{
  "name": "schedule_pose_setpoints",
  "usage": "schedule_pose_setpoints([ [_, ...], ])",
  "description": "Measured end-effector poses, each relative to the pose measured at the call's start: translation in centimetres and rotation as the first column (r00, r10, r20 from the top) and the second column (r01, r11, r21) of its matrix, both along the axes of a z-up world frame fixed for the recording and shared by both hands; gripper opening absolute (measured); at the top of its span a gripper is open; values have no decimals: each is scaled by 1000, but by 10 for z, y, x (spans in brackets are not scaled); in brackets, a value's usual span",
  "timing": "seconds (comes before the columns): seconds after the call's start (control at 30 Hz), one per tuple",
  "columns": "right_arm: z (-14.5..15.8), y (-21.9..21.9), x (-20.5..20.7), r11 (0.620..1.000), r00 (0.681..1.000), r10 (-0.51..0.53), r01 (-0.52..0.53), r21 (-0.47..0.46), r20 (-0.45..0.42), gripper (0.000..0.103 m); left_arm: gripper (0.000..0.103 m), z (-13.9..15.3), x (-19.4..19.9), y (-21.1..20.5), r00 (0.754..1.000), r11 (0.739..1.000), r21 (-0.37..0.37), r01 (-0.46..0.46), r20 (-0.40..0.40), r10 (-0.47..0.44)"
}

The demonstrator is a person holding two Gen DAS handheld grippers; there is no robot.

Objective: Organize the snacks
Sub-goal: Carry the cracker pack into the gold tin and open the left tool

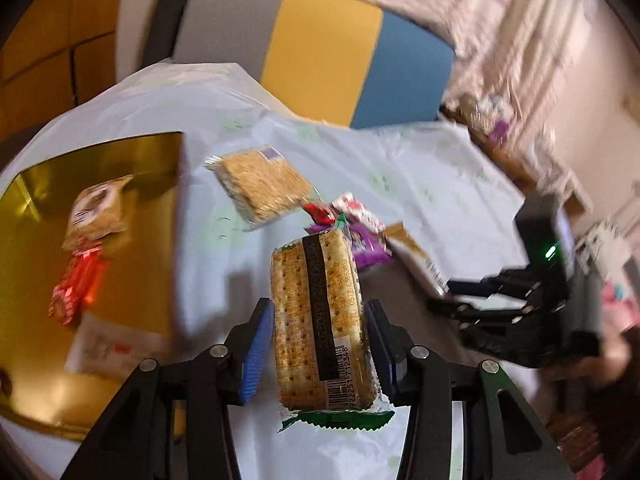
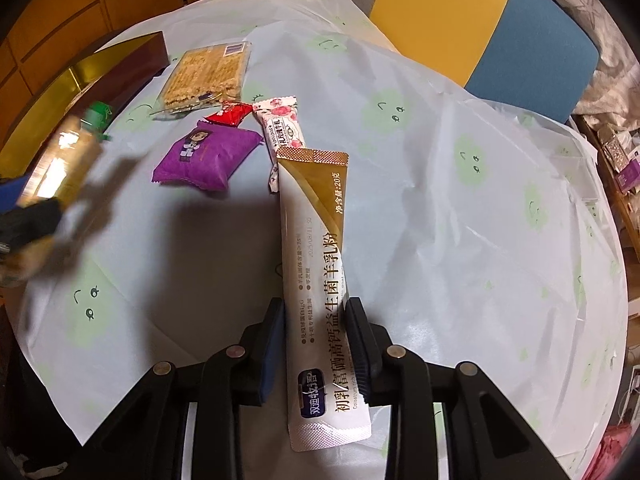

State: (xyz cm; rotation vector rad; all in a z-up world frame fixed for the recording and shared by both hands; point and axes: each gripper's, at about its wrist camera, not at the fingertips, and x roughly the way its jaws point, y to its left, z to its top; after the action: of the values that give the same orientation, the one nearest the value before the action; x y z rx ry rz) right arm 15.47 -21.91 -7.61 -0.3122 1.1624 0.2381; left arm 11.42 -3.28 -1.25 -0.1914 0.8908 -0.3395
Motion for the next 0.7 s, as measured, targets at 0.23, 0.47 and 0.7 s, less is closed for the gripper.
schedule_pose_setpoints([
  [0.23, -1, 1, -5, 1000, 1000, 2, -2, -7, 11, 31, 47, 21, 1, 73, 982, 981, -51, -186, 13, 187],
  [0.47, -3, 1, -6, 1000, 1000, 1, -1, -10, 26, 31, 47, 10, 7, 135, 933, 932, -46, -360, -24, 359],
  [0.7, -4, 2, -7, 1000, 1000, -3, 3, -4, 29, 31, 47, -10, 1, 173, 891, 894, 0, -448, -74, 447],
])
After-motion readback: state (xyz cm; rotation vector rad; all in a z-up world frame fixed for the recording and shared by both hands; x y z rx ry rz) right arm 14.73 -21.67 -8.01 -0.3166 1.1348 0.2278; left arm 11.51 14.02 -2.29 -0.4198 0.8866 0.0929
